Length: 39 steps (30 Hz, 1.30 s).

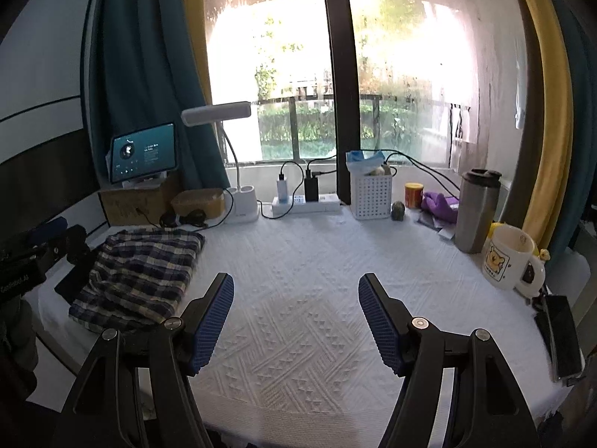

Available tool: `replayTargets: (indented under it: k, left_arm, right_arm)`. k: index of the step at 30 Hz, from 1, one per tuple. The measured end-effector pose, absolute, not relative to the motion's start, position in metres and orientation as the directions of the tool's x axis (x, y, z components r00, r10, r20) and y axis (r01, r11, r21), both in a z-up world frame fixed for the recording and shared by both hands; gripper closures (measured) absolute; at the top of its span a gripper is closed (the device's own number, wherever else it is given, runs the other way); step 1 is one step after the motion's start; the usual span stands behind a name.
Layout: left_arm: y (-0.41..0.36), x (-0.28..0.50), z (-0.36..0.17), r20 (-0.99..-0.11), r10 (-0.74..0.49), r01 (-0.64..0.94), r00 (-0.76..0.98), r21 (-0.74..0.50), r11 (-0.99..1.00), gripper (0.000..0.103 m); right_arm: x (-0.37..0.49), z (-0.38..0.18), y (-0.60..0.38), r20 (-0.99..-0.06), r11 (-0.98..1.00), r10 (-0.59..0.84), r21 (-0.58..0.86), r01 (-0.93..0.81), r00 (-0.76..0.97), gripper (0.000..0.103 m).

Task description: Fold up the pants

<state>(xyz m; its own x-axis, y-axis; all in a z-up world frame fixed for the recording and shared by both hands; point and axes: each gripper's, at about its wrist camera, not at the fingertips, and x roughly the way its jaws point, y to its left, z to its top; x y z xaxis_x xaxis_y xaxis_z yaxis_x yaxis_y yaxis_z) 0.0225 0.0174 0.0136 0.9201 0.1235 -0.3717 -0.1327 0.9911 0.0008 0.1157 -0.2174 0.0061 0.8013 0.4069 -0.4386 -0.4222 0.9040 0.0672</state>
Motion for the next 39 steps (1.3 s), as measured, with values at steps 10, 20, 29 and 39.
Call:
replayTargets:
  k: [10, 20, 29, 39]
  left_arm:
    - [0.016, 0.008, 0.027, -0.284, 0.151, -0.154, 0.947, 0.010, 0.988, 0.004]
    - [0.029, -0.012, 0.043, -0.197, 0.216, -0.219, 0.956, 0.008, 0.976, 0.001]
    - [0.041, -0.034, 0.061, -0.139, 0.197, -0.202, 0.970, -0.019, 0.979, 0.001]
    - [0.053, -0.053, 0.078, -0.082, 0.233, -0.237, 0.969, -0.043, 0.971, 0.001]
  right_arm:
    - [0.102, 0.030, -0.223, -0.382, 0.908, 0.403, 0.050, -0.417, 0.832, 0.031]
    - [0.084, 0.061, -0.220, -0.339, 0.907, 0.394, -0.007, -0.421, 0.854, 0.019]
    - [0.062, 0.093, -0.221, -0.271, 0.916, 0.381, -0.021, -0.401, 0.884, 0.005]
    - [0.040, 0.118, -0.227, -0.209, 0.921, 0.377, -0.020, -0.389, 0.903, 0.001]
